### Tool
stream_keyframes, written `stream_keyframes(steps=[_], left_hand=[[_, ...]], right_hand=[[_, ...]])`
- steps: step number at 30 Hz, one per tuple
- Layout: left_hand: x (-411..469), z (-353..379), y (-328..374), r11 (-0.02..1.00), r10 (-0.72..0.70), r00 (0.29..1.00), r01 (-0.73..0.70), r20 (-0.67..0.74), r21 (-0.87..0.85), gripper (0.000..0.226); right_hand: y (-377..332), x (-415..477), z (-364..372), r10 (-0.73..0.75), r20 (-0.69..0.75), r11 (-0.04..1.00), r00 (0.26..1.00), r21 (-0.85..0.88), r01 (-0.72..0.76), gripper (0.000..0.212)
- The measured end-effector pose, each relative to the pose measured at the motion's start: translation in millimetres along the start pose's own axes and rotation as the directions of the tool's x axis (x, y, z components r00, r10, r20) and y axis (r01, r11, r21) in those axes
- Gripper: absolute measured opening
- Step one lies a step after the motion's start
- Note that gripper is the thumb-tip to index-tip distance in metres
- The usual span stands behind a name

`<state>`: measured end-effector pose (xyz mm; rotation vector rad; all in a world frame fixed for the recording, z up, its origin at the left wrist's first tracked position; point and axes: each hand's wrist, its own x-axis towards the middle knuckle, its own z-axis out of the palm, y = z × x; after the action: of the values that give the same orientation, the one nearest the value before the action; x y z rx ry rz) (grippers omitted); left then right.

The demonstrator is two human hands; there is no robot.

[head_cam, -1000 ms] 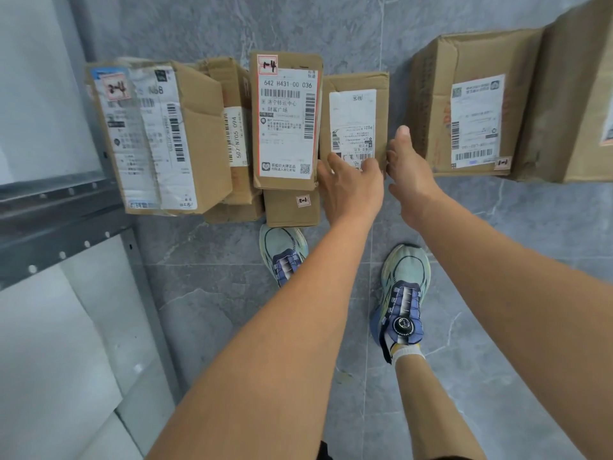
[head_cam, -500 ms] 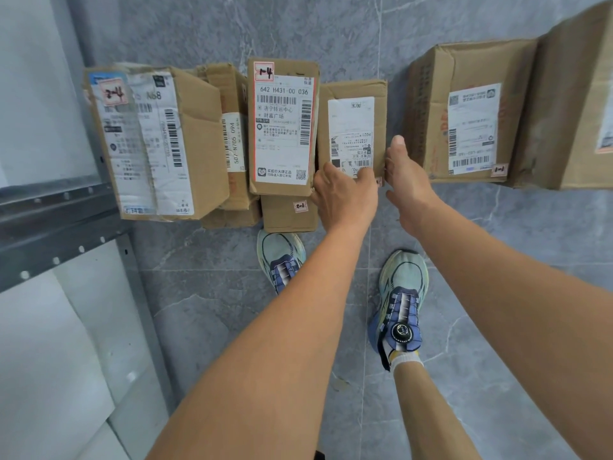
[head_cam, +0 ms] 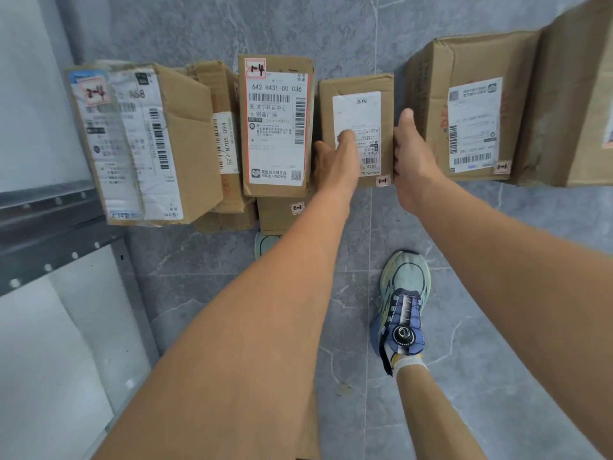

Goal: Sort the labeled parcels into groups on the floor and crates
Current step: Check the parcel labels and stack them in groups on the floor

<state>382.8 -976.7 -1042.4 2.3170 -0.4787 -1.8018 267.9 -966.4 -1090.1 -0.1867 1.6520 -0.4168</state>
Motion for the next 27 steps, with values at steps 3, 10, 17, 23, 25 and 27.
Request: stream_keyframes(steps=[3,10,17,23,25,27], left_hand=[[-16.4,-1.9,10.0,0.999,0.041,0.999,-0.041,0.026,-0.007,0.081],[-106.6,-28.6,49.3,0.991,0.125,0.982,-0.117,0.138,-0.067,0.072],[-244.5,-91.0,137.1,0.959,0.281,0.942,-0.268,0.183,-0.091,0.072],[-389.1,-174.6,244.8,0.857,0.509,0.856,-0.495,0.087,-0.142,0.053],[-434.5,-200.6,270.6,0.810,0.574,0.818,-0.563,0.029,-0.163,0.051],[-475.2,-220.8,286.9,0.766,0.619,0.785,-0.612,-0.026,-0.197,0.052]], right_hand=[[-8.3,-16.8,-3.9,-0.007,-0.004,0.999,1.000,0.052,0.007,0.086],[-59.0,-118.2,-23.3,-0.078,-0.074,0.996,0.994,0.042,0.081,0.091],[-168.8,-270.4,-28.1,-0.215,-0.054,0.976,0.975,0.030,0.217,0.057],[-286.3,-419.0,-4.2,-0.451,0.104,0.892,0.886,0.053,0.448,0.077],[-321.8,-468.0,5.1,-0.531,0.128,0.847,0.838,0.043,0.530,0.066],[-352.4,-513.2,11.0,-0.599,0.165,0.798,0.784,0.034,0.602,0.060]])
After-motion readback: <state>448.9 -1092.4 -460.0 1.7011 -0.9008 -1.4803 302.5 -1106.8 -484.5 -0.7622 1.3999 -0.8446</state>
